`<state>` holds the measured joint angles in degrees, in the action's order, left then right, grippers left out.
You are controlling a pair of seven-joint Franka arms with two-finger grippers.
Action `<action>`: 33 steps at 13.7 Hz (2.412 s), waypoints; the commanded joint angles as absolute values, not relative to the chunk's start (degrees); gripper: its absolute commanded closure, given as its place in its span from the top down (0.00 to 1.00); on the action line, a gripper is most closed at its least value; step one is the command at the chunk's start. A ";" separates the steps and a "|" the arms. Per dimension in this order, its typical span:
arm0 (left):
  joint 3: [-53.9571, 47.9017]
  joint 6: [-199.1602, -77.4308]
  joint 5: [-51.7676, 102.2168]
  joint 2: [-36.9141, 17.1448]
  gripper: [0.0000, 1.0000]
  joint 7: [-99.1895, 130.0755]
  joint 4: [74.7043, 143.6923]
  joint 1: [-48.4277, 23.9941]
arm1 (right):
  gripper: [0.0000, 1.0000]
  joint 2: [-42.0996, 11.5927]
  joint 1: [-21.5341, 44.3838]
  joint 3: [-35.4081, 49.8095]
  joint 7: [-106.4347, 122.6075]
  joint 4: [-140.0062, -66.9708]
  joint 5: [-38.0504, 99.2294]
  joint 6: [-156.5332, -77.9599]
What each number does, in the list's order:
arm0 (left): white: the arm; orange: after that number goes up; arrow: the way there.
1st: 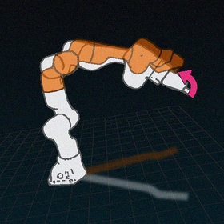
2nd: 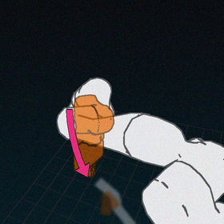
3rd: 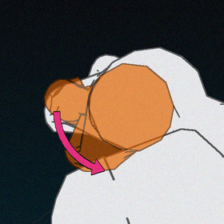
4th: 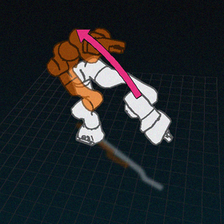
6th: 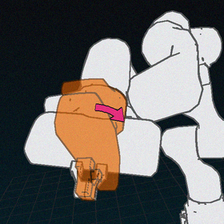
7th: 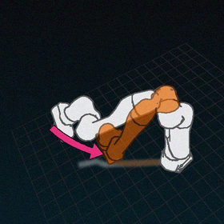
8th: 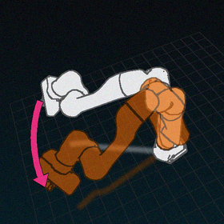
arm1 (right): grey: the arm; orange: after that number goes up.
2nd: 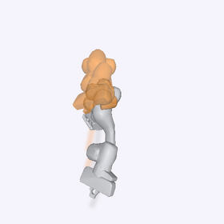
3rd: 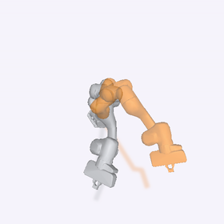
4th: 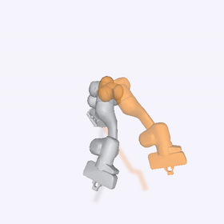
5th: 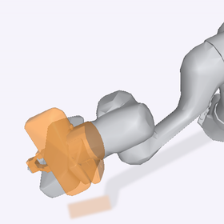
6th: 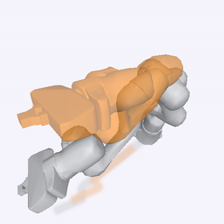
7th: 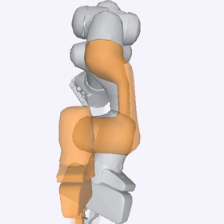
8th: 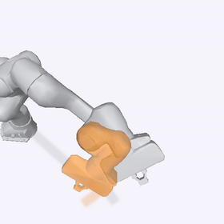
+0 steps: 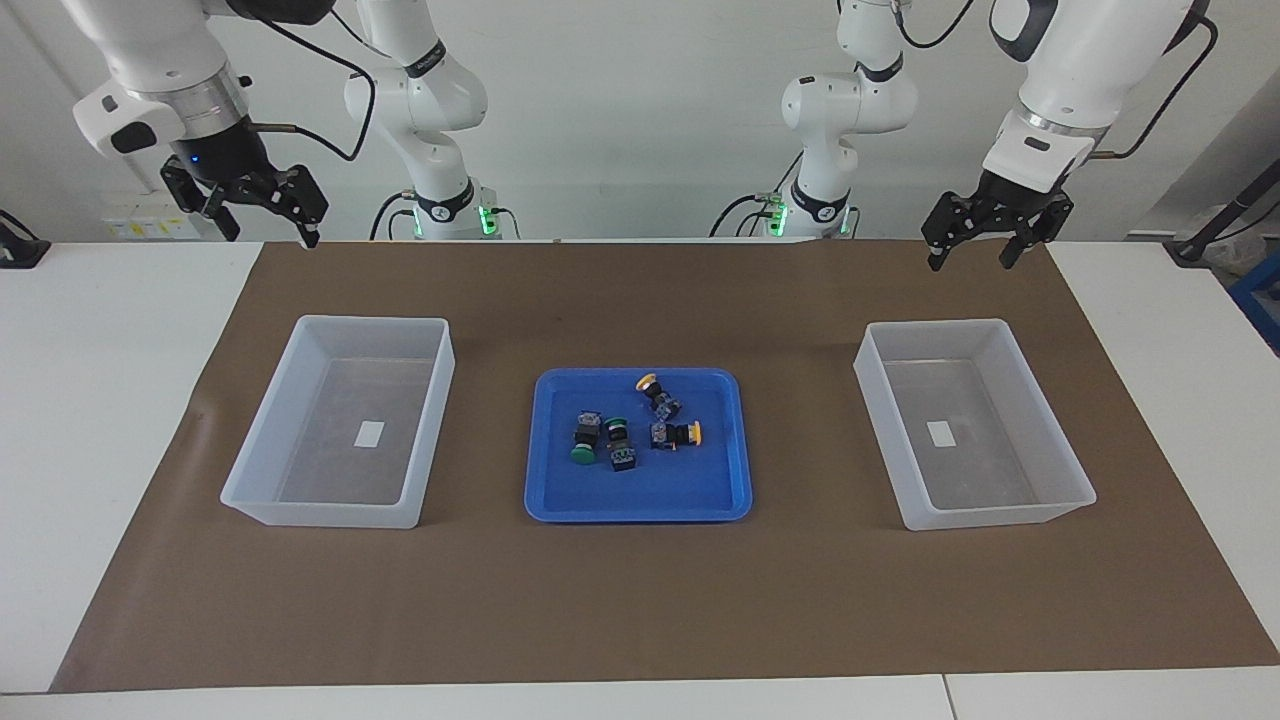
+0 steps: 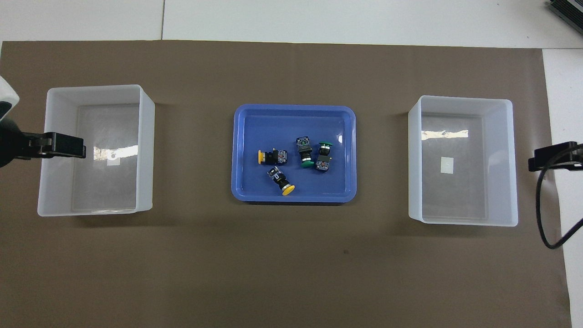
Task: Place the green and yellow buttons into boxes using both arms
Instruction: 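Move the left gripper from its bin toward the blue tray, then grasp a yellow-capped button in the blue tray with the left gripper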
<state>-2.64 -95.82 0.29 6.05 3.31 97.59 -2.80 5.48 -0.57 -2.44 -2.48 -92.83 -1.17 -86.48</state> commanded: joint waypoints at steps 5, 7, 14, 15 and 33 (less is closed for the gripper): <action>-3.95 -93.87 0.26 6.33 1.00 3.43 97.38 -4.75 | 1.00 6.24 -1.41 -2.11 -2.46 -93.16 0.09 -85.78; -4.31 -93.87 0.26 6.33 1.00 3.43 97.38 -4.75 | 1.00 6.24 -1.41 -2.11 -2.37 -93.16 0.09 -85.78; -5.36 -92.46 0.61 5.98 1.00 5.44 96.24 -5.54 | 1.00 6.24 -1.41 -2.11 -2.37 -93.25 0.09 -85.87; -5.88 -92.11 0.88 5.98 1.00 6.06 96.15 -5.54 | 1.00 6.24 -1.41 -2.11 -2.37 -93.25 0.09 -85.87; -7.03 -126.64 5.27 -14.67 1.00 46.91 105.73 -21.70 | 1.00 6.24 -1.41 -2.11 -2.37 -93.51 0.09 -85.96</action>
